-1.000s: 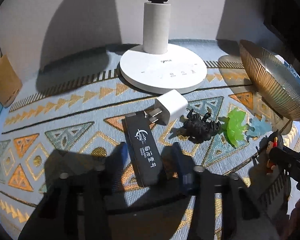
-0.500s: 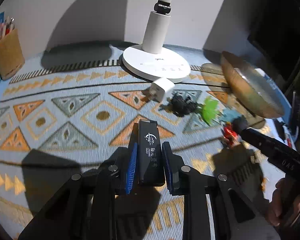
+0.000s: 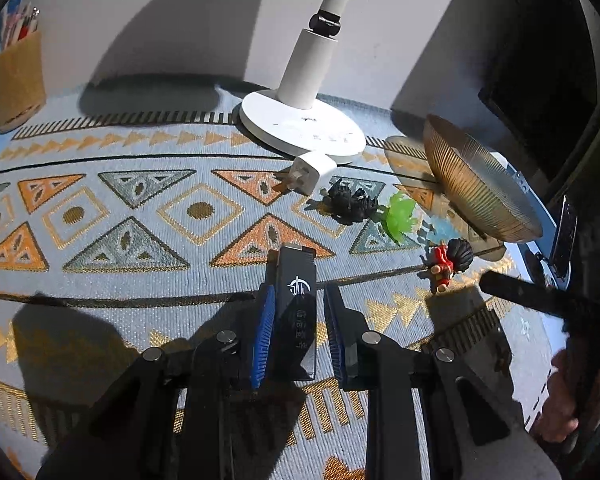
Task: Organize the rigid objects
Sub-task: 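Grasp the black USB stick with the left tool while the right tool grasps the red-clothed figure, then lift and carry the USB stick and red figure over the glass bowl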
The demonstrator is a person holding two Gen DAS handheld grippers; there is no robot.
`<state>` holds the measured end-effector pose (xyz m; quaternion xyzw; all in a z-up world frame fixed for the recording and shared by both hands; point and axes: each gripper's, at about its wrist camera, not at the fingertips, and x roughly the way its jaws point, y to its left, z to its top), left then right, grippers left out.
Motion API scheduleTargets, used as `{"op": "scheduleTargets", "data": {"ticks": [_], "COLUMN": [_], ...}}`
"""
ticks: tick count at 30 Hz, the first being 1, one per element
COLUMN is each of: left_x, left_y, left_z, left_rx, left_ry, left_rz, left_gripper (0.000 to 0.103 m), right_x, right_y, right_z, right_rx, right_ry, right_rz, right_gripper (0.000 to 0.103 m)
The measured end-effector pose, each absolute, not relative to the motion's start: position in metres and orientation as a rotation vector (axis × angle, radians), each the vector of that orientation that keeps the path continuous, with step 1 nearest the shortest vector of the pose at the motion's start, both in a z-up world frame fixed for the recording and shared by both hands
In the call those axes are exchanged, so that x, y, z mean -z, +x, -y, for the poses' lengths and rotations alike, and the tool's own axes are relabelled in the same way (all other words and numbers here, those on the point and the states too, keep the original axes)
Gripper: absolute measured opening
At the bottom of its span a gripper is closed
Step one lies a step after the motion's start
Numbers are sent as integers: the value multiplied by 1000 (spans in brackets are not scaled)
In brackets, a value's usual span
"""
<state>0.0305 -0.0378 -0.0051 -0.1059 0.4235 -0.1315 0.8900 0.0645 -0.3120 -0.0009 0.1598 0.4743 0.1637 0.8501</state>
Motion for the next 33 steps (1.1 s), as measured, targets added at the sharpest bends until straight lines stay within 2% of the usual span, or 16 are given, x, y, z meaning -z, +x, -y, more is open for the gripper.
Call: {"op": "scheduleTargets", "data": {"ticks": [6, 15, 17, 18, 20, 22, 23, 28, 33], "left_x": [8, 10, 10, 10, 9, 9, 9, 4, -7], "left_y": [32, 36, 37, 39, 41, 42, 42, 34, 22], "left_z": [40, 42, 45, 48, 54, 63, 65, 62, 46], "left_rx": [265, 263, 254, 252, 234, 208, 197, 228, 281], "left_ry": [-203, -187, -168, -153, -117, -58, -34, -56, -178], "left_rz": [-899, -917, -919, -920, -922, -918, -915, -883, -824], "left_gripper": [26, 28, 30, 32, 34, 32, 22, 21, 21], "right_x": [10, 8, 9, 9, 8, 7, 4, -9, 1], "right_y": [100, 109, 105, 103, 99, 94, 88, 51, 31], "right_z": [294, 233, 230, 230, 233, 239, 243, 251, 247], "right_rx": [-295, -329, -310, -304, -332, -410, -447, -616, -605], "right_ry": [344, 12, -27, -47, -37, 28, 50, 30, -95], "right_rz": [-1048, -987, -966, -960, -959, -973, -967, -928, -962], "right_gripper": [46, 48, 44, 33, 32, 32, 32, 32, 32]}}
